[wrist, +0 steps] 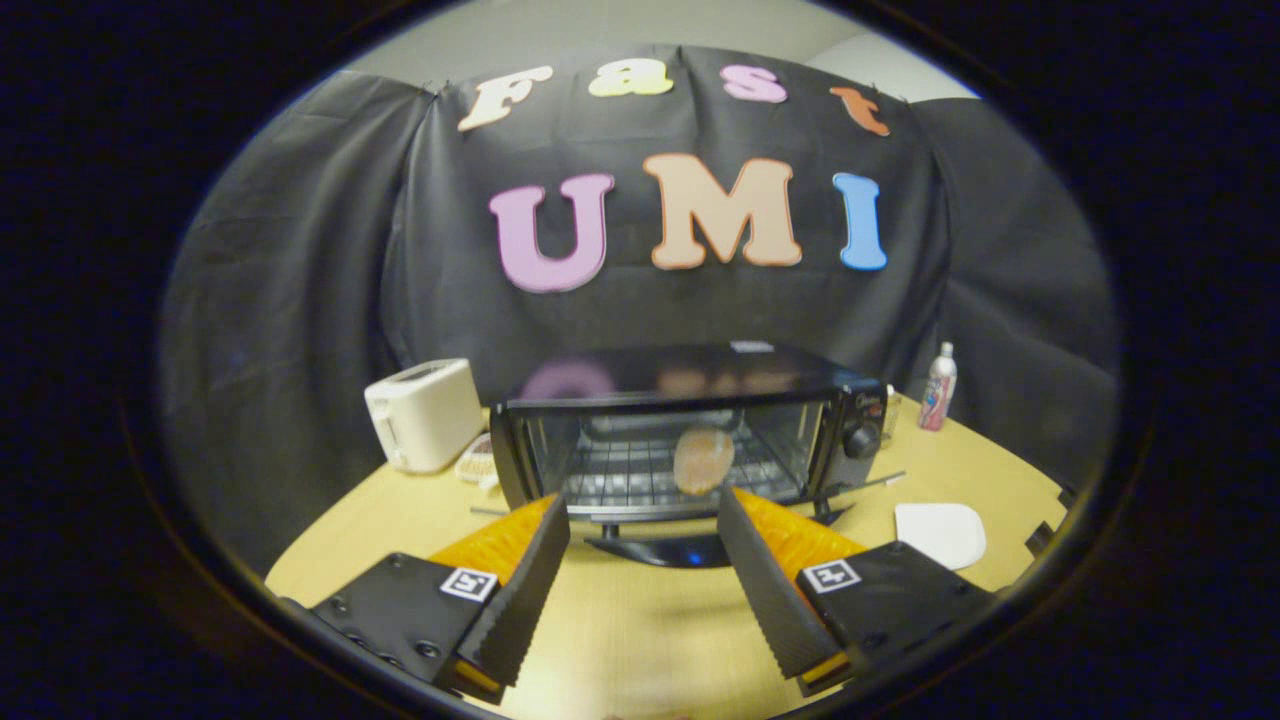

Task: Open the toaster oven, put the food inside, and close the toaster oven door.

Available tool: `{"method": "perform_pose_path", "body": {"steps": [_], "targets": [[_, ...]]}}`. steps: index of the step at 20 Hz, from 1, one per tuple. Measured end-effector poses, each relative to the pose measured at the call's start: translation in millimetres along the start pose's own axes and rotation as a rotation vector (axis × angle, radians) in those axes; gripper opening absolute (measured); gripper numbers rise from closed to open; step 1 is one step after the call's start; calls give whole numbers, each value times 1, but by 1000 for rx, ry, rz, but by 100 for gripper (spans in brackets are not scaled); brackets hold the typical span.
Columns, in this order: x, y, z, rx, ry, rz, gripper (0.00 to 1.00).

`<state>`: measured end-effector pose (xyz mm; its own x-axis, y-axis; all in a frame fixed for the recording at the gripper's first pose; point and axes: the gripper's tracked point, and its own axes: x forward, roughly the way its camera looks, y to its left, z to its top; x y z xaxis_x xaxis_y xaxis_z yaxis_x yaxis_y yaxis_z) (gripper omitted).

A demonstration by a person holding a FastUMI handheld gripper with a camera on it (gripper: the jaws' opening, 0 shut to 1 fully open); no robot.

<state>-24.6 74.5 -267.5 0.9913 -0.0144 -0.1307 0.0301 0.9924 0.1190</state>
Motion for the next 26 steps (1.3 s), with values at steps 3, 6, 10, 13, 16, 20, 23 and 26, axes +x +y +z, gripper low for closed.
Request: {"method": "perform_pose_path", "body": {"steps": [3, 6, 10, 13, 16, 20, 23, 26], "targets": [[15, 3, 19, 50, -31, 5, 94], [33, 8, 33, 95, -60, 32, 94], [52, 11, 46, 134, -91, 60, 94], [63, 11, 53, 151, -109, 73, 94], [69, 12, 61, 151, -123, 78, 94], [57, 16, 88, 116, -174, 74, 94], [43, 14, 95, 68, -167, 45, 94], [33, 18, 98, 33, -148, 49, 94]]}}
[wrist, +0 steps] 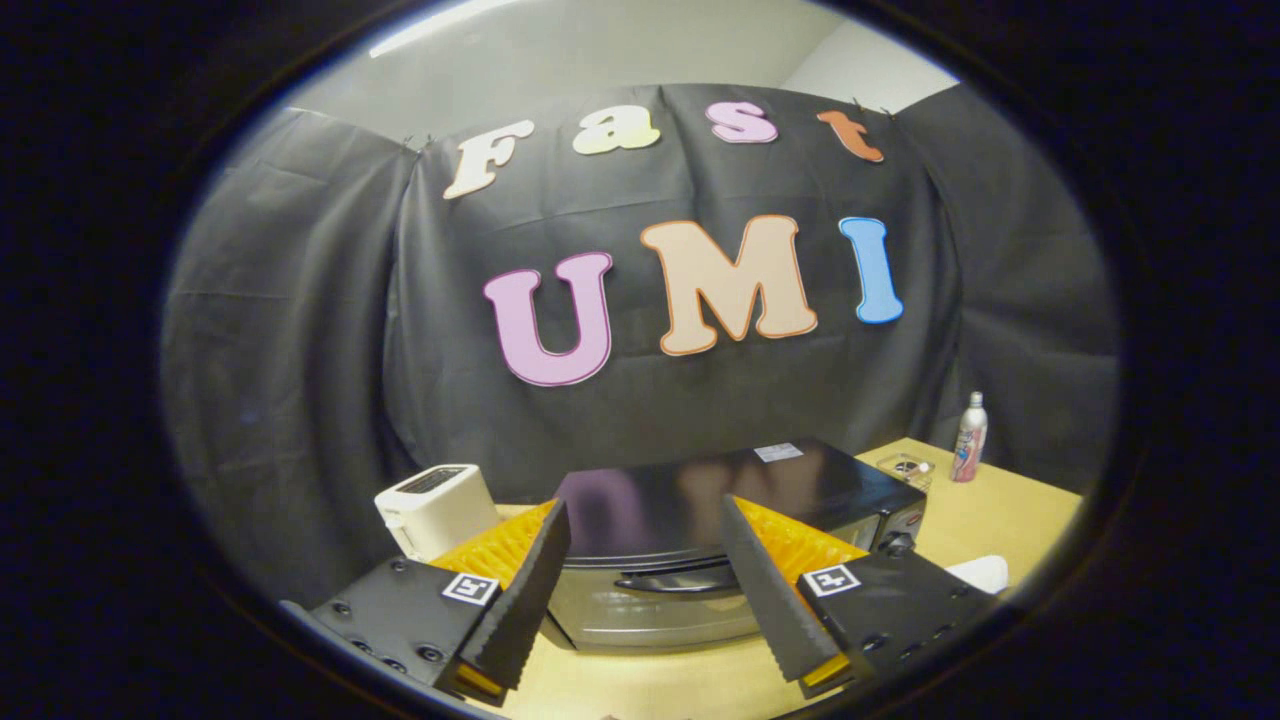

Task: Open the toaster oven, put the food inside, and close the toaster oven door.

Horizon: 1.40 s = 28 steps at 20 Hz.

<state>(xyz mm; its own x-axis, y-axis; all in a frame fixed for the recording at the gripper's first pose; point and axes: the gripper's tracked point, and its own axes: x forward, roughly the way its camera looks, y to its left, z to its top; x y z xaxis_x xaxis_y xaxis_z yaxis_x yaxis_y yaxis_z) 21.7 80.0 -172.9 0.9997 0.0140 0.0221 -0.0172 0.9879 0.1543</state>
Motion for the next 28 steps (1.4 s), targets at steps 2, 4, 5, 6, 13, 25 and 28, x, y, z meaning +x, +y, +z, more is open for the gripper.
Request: {"method": "perform_pose_path", "body": {"steps": [2, 4, 5, 6, 13, 25, 28], "targets": [[-8, 1, 3, -20, 19, -2, 94], [-13, -3, 9, -33, 28, -19, 94], [-18, -2, 14, -39, 30, -25, 94], [-23, -2, 19, -44, 30, -28, 94], [-43, 7, 46, -17, -15, -10, 94], [-51, 19, 39, -43, -5, 13, 94], [-47, 17, 33, -54, 2, 17, 94]]}}
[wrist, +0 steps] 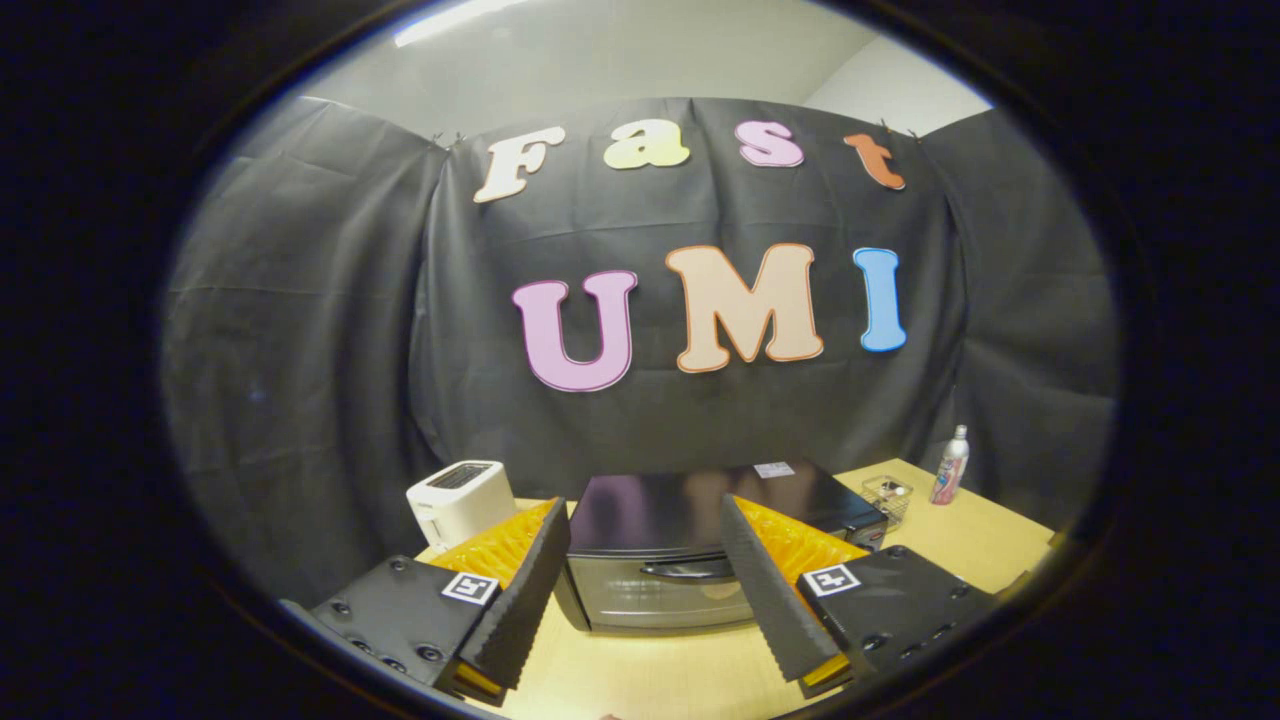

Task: Open the toaster oven, put the food inside, and close the toaster oven door.

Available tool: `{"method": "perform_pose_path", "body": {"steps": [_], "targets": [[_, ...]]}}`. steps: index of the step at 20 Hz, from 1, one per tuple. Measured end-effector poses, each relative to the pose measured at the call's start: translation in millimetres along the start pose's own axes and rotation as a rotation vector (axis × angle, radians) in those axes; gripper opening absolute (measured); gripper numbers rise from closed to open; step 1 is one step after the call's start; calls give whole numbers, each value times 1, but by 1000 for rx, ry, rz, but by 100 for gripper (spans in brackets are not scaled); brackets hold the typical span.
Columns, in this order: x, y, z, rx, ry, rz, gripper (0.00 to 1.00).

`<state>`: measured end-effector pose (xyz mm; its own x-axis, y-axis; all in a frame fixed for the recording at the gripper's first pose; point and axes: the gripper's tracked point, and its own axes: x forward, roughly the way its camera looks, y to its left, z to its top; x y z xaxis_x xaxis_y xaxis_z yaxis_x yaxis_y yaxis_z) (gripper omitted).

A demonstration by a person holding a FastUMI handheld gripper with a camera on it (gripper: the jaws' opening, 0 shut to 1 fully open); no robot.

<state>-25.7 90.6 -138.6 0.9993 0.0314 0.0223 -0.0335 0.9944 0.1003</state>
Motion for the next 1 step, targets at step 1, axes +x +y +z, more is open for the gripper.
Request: {"method": "perform_pose_path", "body": {"steps": [1], "targets": [[0, -3, -1, -5, -3, -1, 95]]}}
